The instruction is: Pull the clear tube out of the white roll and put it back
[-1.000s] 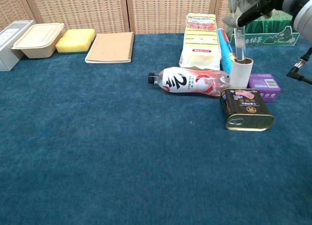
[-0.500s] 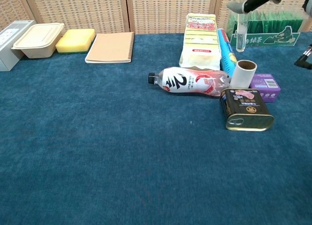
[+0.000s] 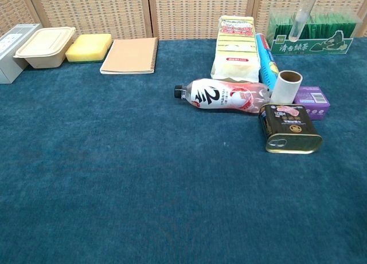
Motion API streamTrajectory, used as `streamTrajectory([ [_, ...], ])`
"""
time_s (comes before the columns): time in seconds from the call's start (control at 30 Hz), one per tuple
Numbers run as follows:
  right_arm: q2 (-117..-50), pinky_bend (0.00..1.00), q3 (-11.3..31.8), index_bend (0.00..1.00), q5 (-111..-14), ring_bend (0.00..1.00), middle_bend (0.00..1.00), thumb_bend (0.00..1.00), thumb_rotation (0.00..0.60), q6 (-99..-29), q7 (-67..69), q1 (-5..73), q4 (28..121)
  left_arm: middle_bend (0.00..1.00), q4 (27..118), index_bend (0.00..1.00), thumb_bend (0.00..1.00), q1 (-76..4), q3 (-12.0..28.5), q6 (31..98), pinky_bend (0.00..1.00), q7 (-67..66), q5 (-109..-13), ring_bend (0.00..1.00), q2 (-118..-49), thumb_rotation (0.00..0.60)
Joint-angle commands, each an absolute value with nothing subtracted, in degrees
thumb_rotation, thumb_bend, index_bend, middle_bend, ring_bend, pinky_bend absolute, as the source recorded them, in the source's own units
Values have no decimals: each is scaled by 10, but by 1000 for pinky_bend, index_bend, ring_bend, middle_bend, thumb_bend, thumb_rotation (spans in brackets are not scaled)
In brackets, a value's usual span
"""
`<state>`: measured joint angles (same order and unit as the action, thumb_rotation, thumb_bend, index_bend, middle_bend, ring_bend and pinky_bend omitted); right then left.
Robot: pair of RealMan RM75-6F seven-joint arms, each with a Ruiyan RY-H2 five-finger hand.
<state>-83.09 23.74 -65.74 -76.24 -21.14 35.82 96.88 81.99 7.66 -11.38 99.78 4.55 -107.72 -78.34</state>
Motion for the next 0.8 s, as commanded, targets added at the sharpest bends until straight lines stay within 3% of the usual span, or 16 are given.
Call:
streamTrajectory([
  [0.03,-819,864,235,772,-658,966,900,403,600,-767,-208,350,978,146,819,235,181,77,-114,998,239,46,-1078,120,-784,600],
  [0.3,-752,874,190,790,-713,976,907,421,600,-784,-208,308,1063,146,815,235,181,77,-114,998,244,52,-1075,119,-785,600],
  [0.43,-720,879,202,794,-669,981,912,431,600,-785,-198,289,1070,146,810,235,181,80,-116,1008,245,57,-1079,120,-785,600],
  [0.6,-660,881,114,803,-814,982,915,436,600,-807,-250,250,1135,146,815,235,181,78,-112,1004,248,57,-1073,120,-783,600],
  [0.8,-685,886,191,818,-709,990,925,441,600,-822,-241,268,1091,146,815,235,181,79,-121,1008,249,51,-1092,120,-783,600],
])
